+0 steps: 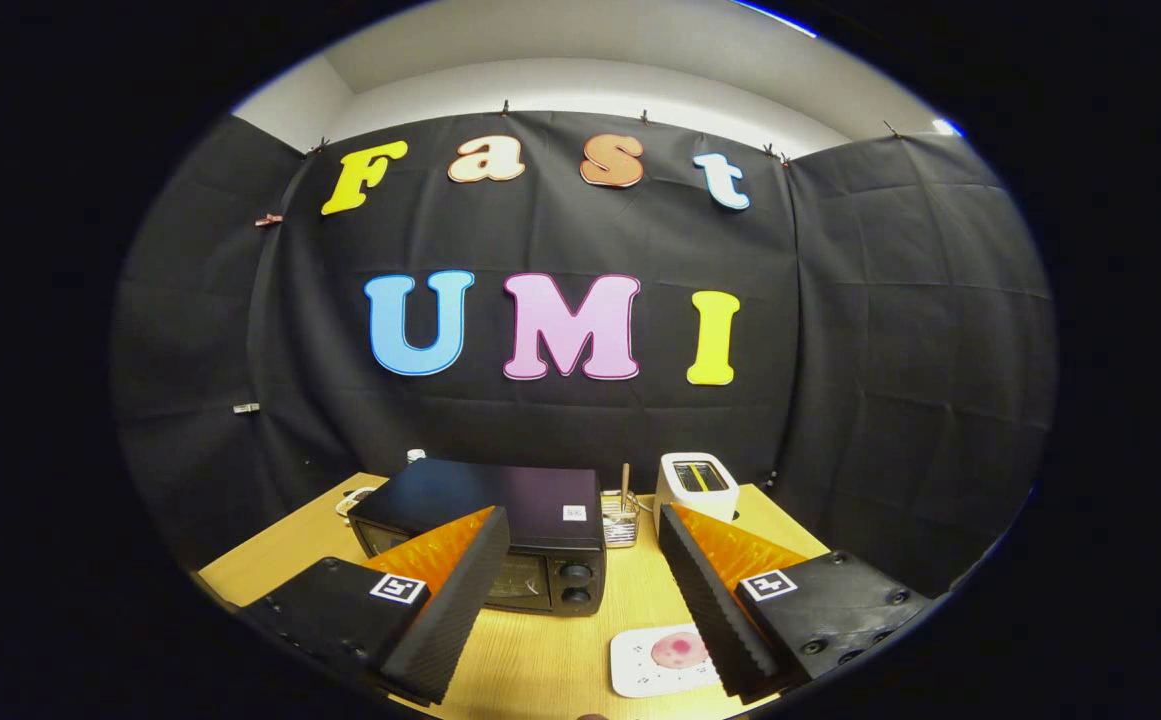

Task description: Open the toaster oven, put the food inside, and close the toaster oven door.

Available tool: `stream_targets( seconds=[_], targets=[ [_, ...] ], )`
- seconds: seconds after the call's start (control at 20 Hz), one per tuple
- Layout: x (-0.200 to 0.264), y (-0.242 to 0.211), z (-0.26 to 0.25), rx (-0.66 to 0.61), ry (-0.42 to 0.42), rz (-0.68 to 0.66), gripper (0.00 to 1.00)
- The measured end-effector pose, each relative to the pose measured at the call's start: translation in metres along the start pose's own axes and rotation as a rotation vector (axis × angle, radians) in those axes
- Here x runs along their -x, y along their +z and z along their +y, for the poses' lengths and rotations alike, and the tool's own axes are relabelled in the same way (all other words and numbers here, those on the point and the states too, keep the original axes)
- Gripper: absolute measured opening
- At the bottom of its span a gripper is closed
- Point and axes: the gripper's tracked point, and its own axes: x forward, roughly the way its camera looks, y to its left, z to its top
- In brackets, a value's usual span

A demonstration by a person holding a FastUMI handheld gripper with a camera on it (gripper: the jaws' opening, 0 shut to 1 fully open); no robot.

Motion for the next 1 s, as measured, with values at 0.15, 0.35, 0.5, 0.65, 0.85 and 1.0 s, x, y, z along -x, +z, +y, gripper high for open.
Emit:
stream_targets(
  seconds=[0.15,0.35,0.5,0.65,0.85,1.0],
  targets=[
    [-0.006,-0.004,0.006,0.014,0.02,0.011,0.98],
    [-0.014,-0.008,0.009,0.021,0.034,0.02,0.98],
    [-0.02,-0.014,0.013,0.018,0.034,0.037,0.98],
    [-0.029,-0.023,0.017,0.006,0.028,0.058,0.98],
    [-0.044,-0.037,0.023,-0.001,0.015,0.091,0.98],
    [-0.055,-0.051,0.032,-0.016,0.005,0.128,0.98]
  ],
)
